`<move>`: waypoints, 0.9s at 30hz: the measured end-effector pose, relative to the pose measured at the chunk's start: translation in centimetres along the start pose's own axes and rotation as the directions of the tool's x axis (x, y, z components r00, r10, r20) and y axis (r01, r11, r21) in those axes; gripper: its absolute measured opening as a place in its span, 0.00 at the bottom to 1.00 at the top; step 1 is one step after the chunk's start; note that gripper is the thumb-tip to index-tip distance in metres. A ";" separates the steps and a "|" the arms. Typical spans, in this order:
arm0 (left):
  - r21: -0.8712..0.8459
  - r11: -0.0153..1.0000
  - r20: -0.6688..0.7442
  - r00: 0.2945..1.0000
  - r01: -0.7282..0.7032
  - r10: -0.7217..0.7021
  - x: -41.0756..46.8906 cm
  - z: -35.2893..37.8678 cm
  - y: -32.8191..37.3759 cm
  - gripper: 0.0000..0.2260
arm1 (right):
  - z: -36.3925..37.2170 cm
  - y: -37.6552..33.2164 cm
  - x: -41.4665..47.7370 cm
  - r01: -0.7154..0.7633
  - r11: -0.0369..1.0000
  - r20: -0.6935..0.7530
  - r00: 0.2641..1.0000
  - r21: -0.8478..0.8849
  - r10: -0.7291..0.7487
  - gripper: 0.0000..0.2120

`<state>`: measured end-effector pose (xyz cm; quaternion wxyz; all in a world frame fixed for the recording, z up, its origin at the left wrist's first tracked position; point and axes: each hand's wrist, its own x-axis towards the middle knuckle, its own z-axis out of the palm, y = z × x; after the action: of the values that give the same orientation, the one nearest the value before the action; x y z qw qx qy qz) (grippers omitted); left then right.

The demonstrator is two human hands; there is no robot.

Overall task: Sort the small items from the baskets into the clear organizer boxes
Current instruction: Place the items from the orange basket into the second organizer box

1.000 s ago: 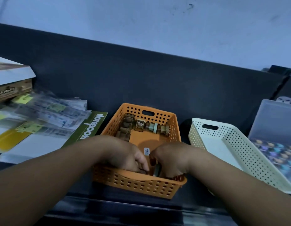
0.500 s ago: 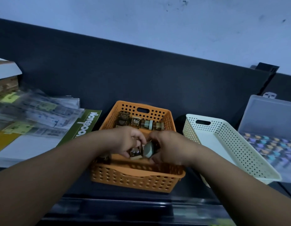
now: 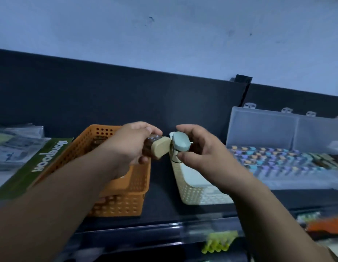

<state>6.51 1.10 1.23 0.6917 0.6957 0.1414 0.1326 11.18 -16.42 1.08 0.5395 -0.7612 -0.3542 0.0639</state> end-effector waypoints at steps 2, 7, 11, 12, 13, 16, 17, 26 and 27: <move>-0.142 0.986 0.071 0.994 0.088 -0.079 -1.1 4.4 0.2 0.11 | -3.1 0.9 -2.7 -0.008 1.000 -0.063 0.998 0.016 0.009 0.23; -0.308 0.893 0.350 0.912 0.328 -0.214 -4.8 15.2 0.1 0.11 | -11.2 3.6 -10.6 -0.089 0.991 -0.175 0.979 0.102 0.106 0.22; -0.382 0.829 0.578 0.805 0.408 -0.130 -8.1 23.2 -0.6 0.12 | -17.5 5.8 -16.9 -0.133 0.965 -0.254 0.948 0.224 0.190 0.23; -0.394 0.817 0.612 0.784 0.421 -0.109 -8.8 25.1 -0.8 0.15 | -18.9 6.5 -18.4 -0.141 0.958 -0.277 0.938 0.250 0.210 0.22; -0.396 0.808 0.639 0.763 0.437 -0.099 -9.5 27.3 -1.2 0.17 | -20.4 7.1 -20.1 -0.146 0.949 -0.302 0.925 0.279 0.231 0.21; -0.384 0.794 0.666 0.737 0.472 -0.116 -11.0 32.9 -2.4 0.11 | -24.4 8.8 -24.4 -0.181 0.926 -0.368 0.879 0.332 0.304 0.18; -0.369 0.795 0.670 0.730 0.482 -0.132 -11.5 34.6 -2.7 0.10 | -25.7 9.4 -25.7 -0.189 0.919 -0.389 0.863 0.346 0.323 0.17; -0.248 0.810 0.710 0.668 0.532 -0.221 -11.8 47.6 -4.0 0.16 | -35.1 13.7 -32.3 -0.133 0.882 -0.530 0.756 0.452 0.385 0.23; -0.236 0.815 0.711 0.666 0.530 -0.228 -11.4 48.7 -4.1 0.16 | -35.8 14.2 -32.6 -0.134 0.881 -0.536 0.749 0.453 0.390 0.23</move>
<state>14.40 -48.31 -3.16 0.8417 0.4827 0.0042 -0.2421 10.91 -66.44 -5.87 0.7488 -0.6610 -0.0273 -0.0410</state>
